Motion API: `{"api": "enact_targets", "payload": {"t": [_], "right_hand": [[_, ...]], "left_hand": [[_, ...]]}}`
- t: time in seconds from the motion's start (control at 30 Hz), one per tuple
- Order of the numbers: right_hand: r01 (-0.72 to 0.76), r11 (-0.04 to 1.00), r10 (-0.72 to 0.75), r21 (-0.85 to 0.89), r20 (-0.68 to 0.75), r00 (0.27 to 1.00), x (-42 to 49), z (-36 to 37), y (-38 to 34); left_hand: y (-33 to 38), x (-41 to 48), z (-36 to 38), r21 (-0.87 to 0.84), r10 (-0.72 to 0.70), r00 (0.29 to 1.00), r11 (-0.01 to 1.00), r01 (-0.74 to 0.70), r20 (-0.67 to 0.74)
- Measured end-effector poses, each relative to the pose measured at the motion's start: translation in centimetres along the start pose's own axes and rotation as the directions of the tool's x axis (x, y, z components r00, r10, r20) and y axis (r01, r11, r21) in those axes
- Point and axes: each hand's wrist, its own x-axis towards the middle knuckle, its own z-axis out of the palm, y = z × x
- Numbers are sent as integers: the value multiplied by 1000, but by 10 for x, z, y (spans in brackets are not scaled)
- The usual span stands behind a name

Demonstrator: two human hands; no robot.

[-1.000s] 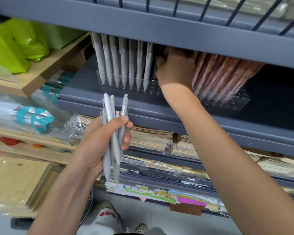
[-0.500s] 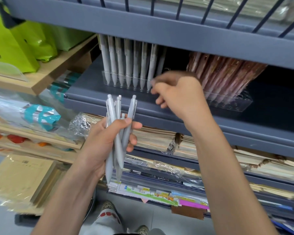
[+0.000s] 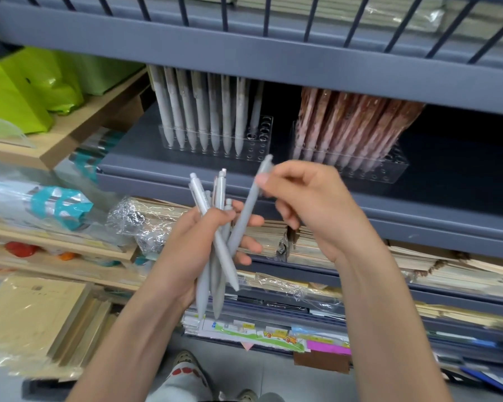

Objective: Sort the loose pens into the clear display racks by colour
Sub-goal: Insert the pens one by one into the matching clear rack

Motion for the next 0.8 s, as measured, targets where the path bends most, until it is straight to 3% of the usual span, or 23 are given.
{"api": "enact_targets", "payload": {"t": [0.1, 0.2, 0.3, 0.43, 0.5, 0.63, 0.73, 0.8], "right_hand": [[20, 996, -1, 87, -209, 978, 3, -7, -1], [41, 993, -12, 111, -254, 967, 4, -4, 0], [66, 990, -39, 128, -205, 978, 1, 3, 3], [52, 995, -54, 84, 26, 998, -1, 4, 6], [53, 995, -56, 80, 33, 998, 0, 3, 6], [190, 978, -165, 81, -242, 956, 8, 3, -1], [341, 940, -293, 7, -494, 818, 19, 6, -8], [344, 935, -326, -88, -597, 733, 28, 12, -8]], "left_hand": [[-3, -3, -2, 29, 4, 1000, 1000, -4, 15], [-6, -6, -2, 85, 16, 1000, 996, -18, 25], [-6, -6, 1, 90, 4, 1000, 996, -5, 9], [-4, -4, 0, 74, -17, 999, 997, 19, -29], [-2, -3, -1, 57, -38, 998, 998, 41, -56], [0, -2, -2, -40, -68, 985, 997, 63, -159], [3, -1, -10, -64, -84, 974, 995, 72, -210], [5, -1, -17, -57, -75, 970, 996, 63, -233]]}}
